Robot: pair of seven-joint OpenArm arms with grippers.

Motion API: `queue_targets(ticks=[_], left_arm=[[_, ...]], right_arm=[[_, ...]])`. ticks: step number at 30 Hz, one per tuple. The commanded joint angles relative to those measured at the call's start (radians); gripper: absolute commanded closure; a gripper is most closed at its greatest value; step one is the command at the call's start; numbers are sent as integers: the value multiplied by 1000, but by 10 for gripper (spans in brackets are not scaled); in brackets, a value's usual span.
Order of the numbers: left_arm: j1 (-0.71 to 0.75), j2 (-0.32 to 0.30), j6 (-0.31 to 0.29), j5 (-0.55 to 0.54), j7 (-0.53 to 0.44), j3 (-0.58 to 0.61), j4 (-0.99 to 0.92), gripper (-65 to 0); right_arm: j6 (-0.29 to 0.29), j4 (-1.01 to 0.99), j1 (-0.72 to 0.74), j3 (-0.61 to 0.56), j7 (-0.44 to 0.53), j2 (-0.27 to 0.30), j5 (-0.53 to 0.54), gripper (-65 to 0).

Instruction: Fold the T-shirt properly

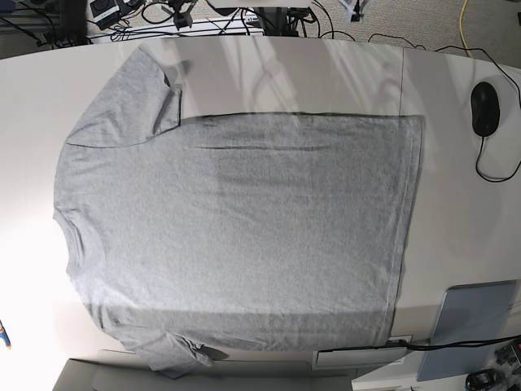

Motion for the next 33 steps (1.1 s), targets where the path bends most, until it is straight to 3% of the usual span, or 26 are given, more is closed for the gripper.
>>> queue_targets(ticks=[1, 10, 18, 23, 26, 33], left_arm=[[34, -5, -7, -27, 19, 0, 38, -65], [283, -6, -7, -87, 209, 0, 483, -65], [540, -29, -8, -113, 296, 0, 939, -65], [702, -114, -7, -112, 336, -1, 1241, -65], [782, -174, -7, -100, 337, -2, 1413, -65], [831, -308, -3, 44, 336, -1, 1703, -65]], right_arm=[[2, 14, -27, 1, -5, 16, 5, 0], [2, 438, -304, 1, -123, 112, 5, 0], [-3, 956, -611, 2, -198, 264, 9, 0], [-88, 1263, -766, 3, -316, 372, 7, 0], [-102, 1432, -840, 35, -360, 439, 4, 0], [-102, 1722, -943, 250, -414, 482, -50, 0]])
